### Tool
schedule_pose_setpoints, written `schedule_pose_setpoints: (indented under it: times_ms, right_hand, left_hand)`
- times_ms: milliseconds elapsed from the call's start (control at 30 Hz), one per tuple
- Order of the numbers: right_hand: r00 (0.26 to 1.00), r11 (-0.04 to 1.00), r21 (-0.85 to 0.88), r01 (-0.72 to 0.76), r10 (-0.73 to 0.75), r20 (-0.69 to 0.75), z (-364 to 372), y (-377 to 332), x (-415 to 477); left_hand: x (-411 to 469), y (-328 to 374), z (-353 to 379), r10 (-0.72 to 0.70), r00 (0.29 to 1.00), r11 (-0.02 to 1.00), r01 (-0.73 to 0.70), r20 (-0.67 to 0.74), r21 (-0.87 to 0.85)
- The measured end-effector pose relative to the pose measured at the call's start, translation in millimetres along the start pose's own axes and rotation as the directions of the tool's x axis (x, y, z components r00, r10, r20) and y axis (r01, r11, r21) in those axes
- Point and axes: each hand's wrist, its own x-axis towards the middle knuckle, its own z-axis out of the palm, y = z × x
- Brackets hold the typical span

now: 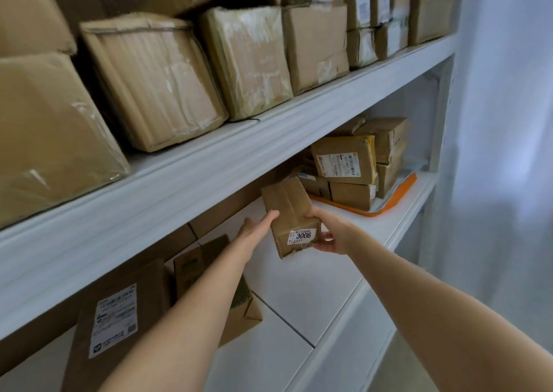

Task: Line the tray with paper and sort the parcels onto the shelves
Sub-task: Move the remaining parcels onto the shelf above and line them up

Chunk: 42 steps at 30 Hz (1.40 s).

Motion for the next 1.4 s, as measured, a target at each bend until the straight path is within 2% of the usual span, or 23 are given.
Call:
schedule_pose_setpoints:
  times_ms: [167, 333, 533, 733, 900, 1133, 1267, 1400]
  right_hand:
    - [0.998, 0.994, 0.100, -0.034, 0.029, 0.054, -51, -18, -46]
    - [0.995, 0.989, 0.145, 0.005, -0.020, 0.097, -105, -29, -93]
    - [0.992, 0.984, 0.179, -0.001, -0.023, 0.128, -167, -41, -146]
    - [0.986, 0.967, 0.236, 0.096, -0.125, 0.112, -204, -63, -198]
    - [0.964, 0.935, 0.273, 0.225, -0.254, 0.075, -212, -97, -242]
    - [0.874, 0.846, 0.290, 0.448, -0.483, 0.057, -187, -162, -289]
    - [0.827, 0.794, 0.299, 0.529, -0.561, 0.028, -162, -196, -306]
    - [0.787, 0.762, 0.250, 0.597, -0.616, -0.002, -137, -232, -321]
  left_hand:
    - [-45, 32, 38, 0.015, 0.976, 1.000, -0.014, 0.218, -0.006]
    - [-93, 63, 73, 0.080, 0.955, 0.994, -0.055, 0.287, -0.096]
    - [-147, 94, 107, 0.208, 0.923, 0.978, -0.188, 0.325, -0.090]
    - [-193, 140, 124, 0.406, 0.869, 0.914, -0.386, 0.283, -0.124]
    - [-233, 193, 112, 0.498, 0.824, 0.867, -0.475, 0.269, -0.150]
    - [-281, 257, 60, 0.673, 0.716, 0.739, -0.646, 0.186, -0.191]
    - [-301, 280, 23, 0.696, 0.710, 0.717, -0.679, 0.108, -0.161]
    - [-313, 301, -7, 0.672, 0.738, 0.725, -0.642, 0.055, -0.250]
